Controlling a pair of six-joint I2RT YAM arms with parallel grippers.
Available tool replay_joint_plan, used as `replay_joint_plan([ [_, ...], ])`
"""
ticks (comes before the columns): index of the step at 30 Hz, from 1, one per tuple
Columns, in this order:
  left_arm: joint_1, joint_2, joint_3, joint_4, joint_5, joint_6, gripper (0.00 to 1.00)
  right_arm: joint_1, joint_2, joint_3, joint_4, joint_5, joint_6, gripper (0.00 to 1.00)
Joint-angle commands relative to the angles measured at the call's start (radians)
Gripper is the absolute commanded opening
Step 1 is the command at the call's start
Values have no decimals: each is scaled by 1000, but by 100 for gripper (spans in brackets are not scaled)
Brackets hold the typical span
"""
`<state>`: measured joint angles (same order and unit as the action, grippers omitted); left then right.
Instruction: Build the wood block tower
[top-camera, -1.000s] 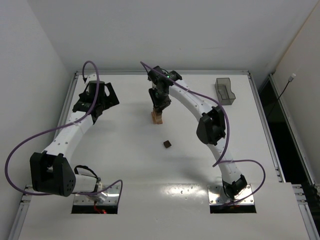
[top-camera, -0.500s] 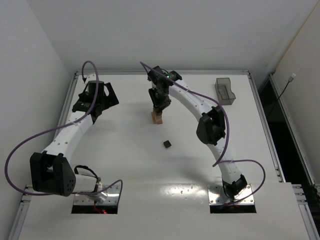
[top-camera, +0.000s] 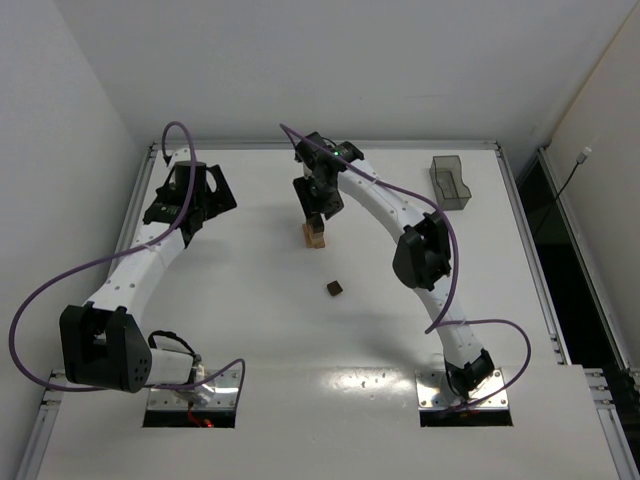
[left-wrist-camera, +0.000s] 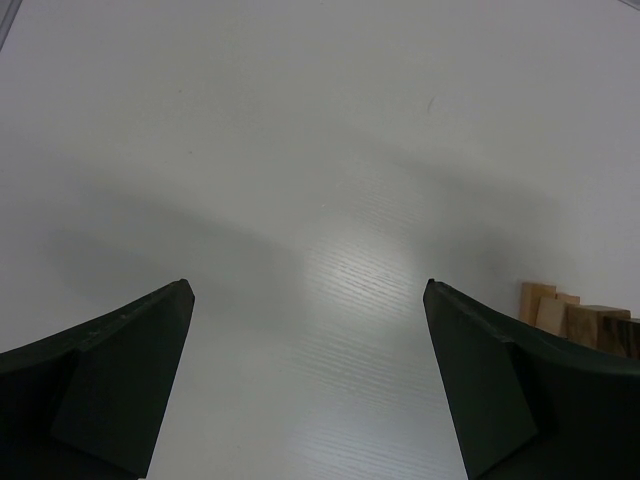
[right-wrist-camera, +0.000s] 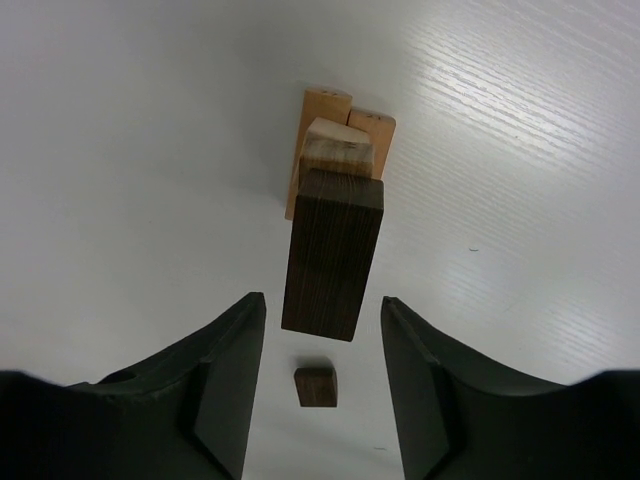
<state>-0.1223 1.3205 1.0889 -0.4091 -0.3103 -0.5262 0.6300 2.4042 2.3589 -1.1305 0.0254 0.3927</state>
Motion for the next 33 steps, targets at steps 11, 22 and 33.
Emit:
replay_joint_plan([
  [11,15,-10,-10,30,-3,-18,100,-23,-170,-67,230,-140,-51,66],
  [22,24,-73,-40,21,-35,-9,100,-21,-621,-737,144,-58,-488,57],
  [33,52,-104,-49,20,-23,5,100,109,-800,-1182,446,-65,-279,57],
])
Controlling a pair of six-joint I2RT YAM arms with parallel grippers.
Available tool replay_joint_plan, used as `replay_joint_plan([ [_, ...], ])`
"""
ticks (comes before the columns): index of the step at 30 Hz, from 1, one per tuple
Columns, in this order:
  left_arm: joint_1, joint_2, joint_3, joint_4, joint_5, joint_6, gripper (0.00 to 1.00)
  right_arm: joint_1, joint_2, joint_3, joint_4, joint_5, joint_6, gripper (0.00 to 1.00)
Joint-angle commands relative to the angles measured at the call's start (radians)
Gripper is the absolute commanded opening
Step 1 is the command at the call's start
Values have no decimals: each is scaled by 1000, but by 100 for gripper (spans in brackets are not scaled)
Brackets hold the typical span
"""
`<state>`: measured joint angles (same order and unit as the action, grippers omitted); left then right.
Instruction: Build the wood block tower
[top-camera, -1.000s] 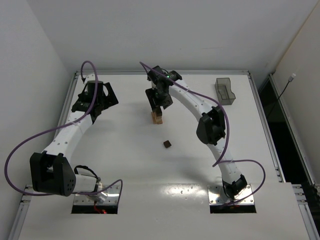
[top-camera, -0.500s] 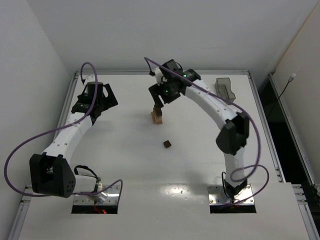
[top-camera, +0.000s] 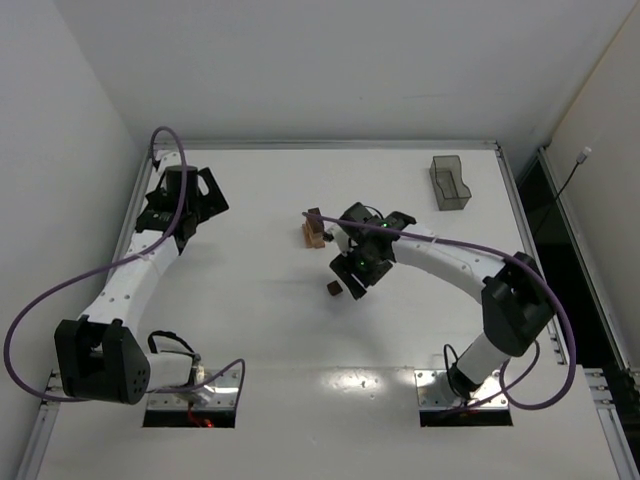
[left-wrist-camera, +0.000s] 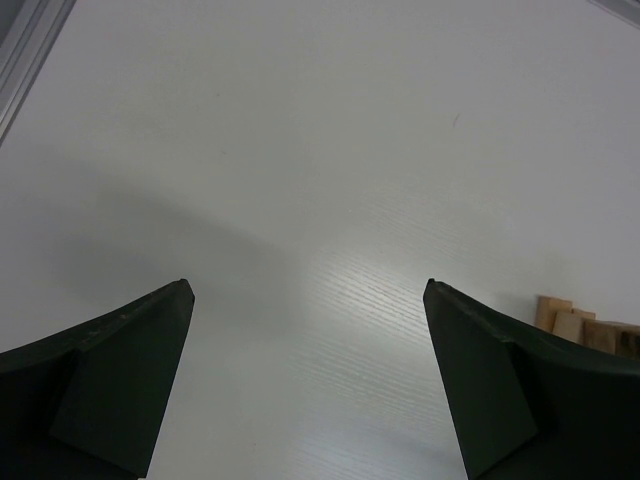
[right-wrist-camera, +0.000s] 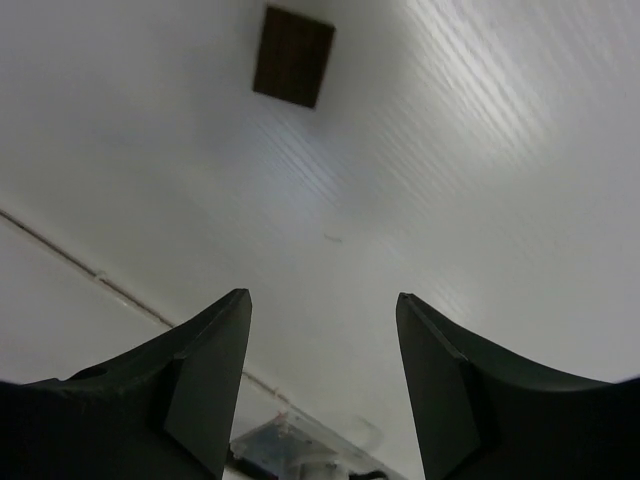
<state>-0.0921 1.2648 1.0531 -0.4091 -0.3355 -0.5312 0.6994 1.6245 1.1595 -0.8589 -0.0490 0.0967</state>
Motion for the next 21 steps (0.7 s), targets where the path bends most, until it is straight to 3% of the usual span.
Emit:
replay_joint_plan([
  [1,22,-48,-24,20,13,10,100,49,-20,17,207,-3,-29,57],
  [7,22,-48,-34,20,71,103,100,46,-47,-116,334,-95,-429,57],
  [10,22,-27,-34,10,121,134,100,37,-183,-293,516,-118,-671,57],
  [15,22,11,-13,10,151,160,100,3,-377,-500,671,-195,-1042,57],
  [21,22,47,-4,20,173,151,100,-51,-476,-648,808,-386,-1278,57],
])
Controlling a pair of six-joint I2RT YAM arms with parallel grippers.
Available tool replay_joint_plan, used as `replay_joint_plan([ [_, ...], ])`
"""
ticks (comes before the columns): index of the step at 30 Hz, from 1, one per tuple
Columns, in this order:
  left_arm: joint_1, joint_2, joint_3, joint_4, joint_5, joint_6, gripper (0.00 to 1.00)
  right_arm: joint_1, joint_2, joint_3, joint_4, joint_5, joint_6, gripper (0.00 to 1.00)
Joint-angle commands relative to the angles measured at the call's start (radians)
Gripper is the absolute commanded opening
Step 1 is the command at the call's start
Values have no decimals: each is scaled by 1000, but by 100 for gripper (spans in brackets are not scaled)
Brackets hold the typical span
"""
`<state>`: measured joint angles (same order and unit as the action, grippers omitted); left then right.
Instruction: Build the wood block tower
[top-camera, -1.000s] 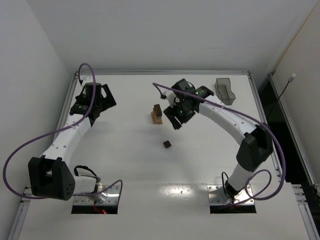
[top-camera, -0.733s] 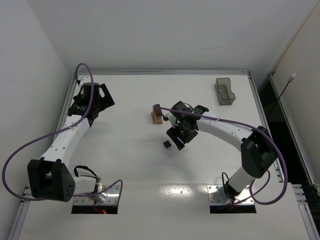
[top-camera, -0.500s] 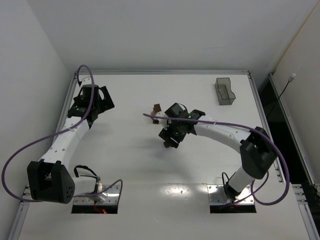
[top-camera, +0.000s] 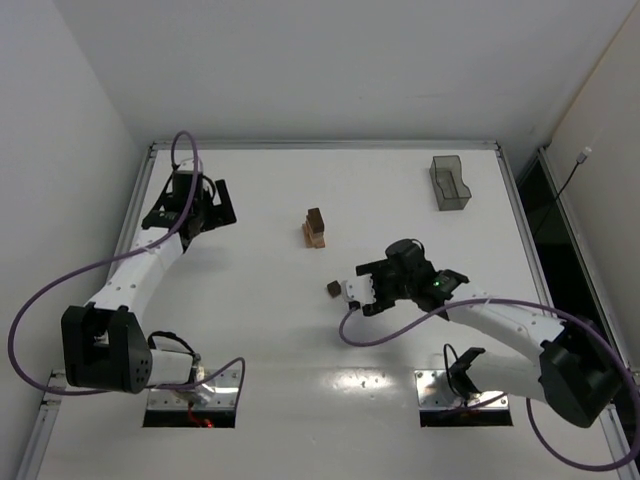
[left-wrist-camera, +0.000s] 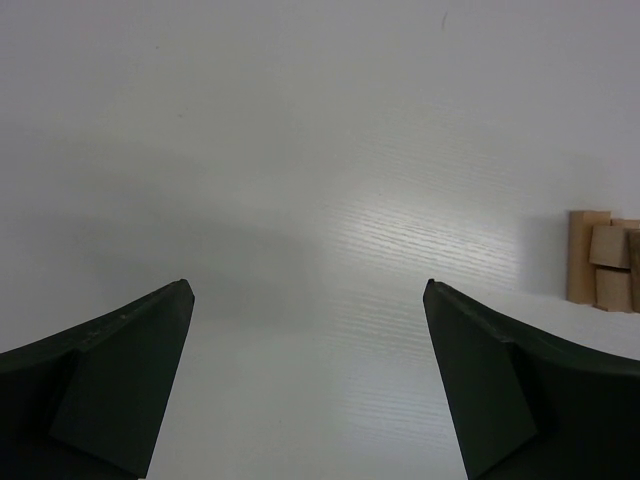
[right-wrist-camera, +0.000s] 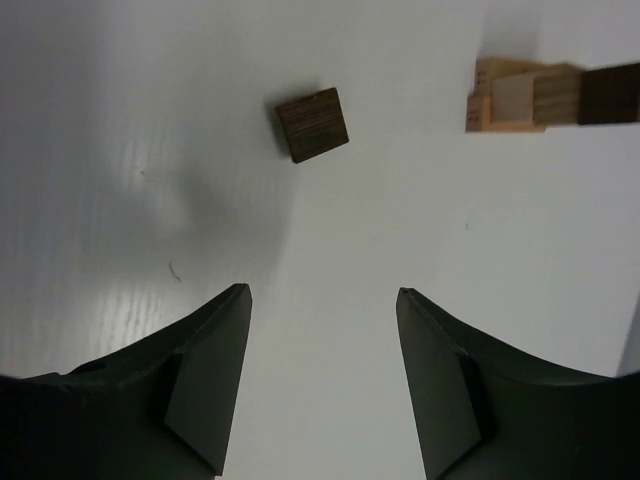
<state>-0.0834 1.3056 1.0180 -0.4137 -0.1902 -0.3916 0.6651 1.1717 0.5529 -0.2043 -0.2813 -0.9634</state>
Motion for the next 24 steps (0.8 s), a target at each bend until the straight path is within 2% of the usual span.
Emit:
replay_joint_plan([
  [1,13,17,42,24,28,11,100,-27,-23,-42,166,-174,-230,57],
  [5,13,50,66,15,28,11,100,-36,57,10,145,-251,-256,57],
  [11,13,41,38,15,18,-16,100,-25,161,100,73,-265,-267,56],
  [13,13,11,5,29,41,-26,100,-16,161,113,72,-277,-267,56],
  [15,1,-15,-47,59,159,-7,100,-16,161,113,72,-257,-253,56],
  [18,-91,-69,-100,76,374,141,100,-16,161,133,63,-169,-88,56],
  [20,-149,-114,-128,76,475,178,100,-45,152,142,81,-84,35,56],
  [22,-263,-114,-128,66,514,221,100,-68,152,163,94,74,156,56],
  [23,-304,-105,-128,65,514,252,100,-100,152,176,85,123,269,56],
  [24,-396,-86,-105,44,514,293,100,-146,143,202,54,216,375,56],
])
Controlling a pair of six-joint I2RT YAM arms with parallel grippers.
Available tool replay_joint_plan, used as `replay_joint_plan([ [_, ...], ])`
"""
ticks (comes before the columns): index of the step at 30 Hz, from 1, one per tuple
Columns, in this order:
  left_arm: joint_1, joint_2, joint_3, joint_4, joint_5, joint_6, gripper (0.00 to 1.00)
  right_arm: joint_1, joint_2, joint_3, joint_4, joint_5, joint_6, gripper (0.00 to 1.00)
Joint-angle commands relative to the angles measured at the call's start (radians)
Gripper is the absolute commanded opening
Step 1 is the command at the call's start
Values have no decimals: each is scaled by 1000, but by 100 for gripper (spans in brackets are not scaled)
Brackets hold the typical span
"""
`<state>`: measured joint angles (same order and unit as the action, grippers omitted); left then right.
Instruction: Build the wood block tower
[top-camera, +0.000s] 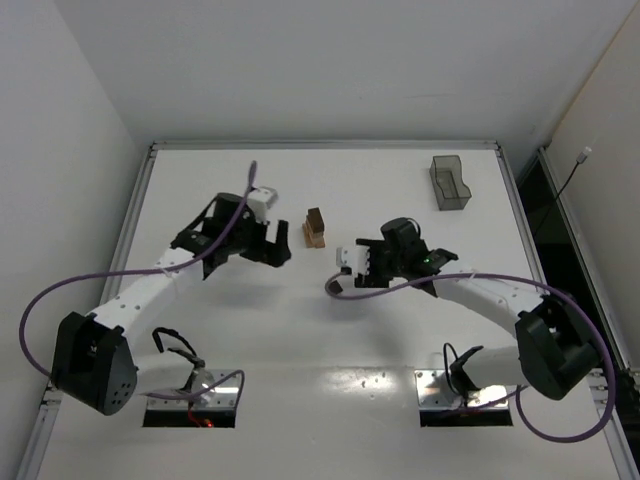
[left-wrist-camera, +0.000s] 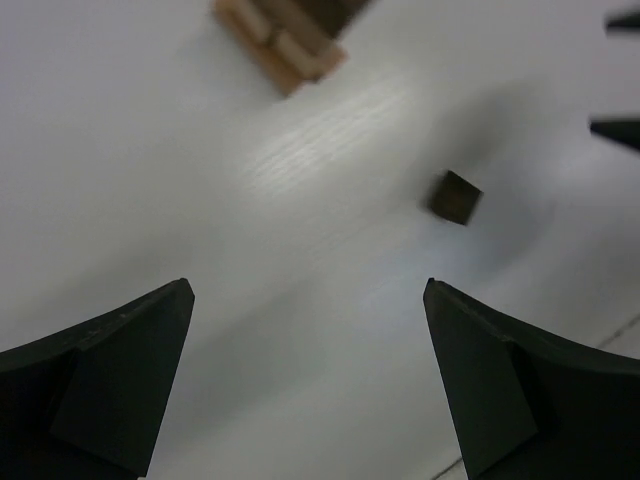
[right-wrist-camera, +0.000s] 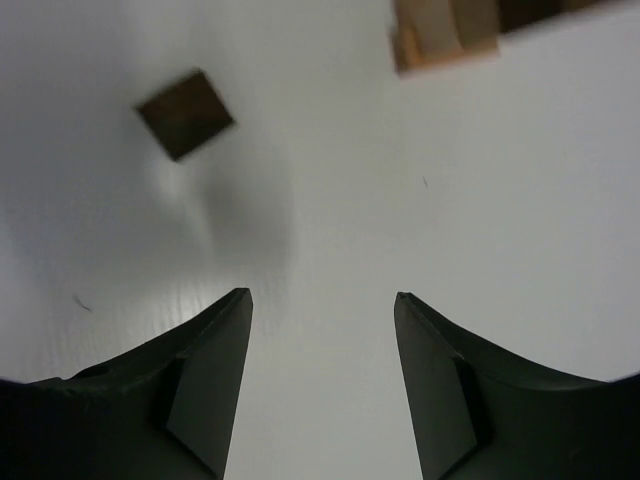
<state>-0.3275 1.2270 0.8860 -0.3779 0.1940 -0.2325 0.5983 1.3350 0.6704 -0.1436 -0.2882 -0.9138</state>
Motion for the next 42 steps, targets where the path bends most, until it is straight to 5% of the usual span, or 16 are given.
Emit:
replay_joint_plan([
  [1,-200,9,42,-9,121,148,100,-103,-37,96,-23,224,370,56],
  [5,-419,115,102,-42,43,205,96,-199,-100,118,-73,374,557,57],
  [10,-649,306,183,-42,-143,217,73,-365,-235,95,-134,449,644,59],
  [12,-680,365,209,-42,-192,208,71,-435,-278,86,-146,460,656,59],
  [16,-702,483,280,-21,-365,153,45,-521,-382,54,-166,460,678,59],
  [20,-711,561,349,-12,-485,121,30,-586,-434,25,-185,426,705,60],
  [28,-731,637,390,-12,-617,111,29,-650,-425,15,-185,353,716,60],
  [42,-771,599,363,-21,-565,111,29,-784,-332,34,-194,247,716,60],
])
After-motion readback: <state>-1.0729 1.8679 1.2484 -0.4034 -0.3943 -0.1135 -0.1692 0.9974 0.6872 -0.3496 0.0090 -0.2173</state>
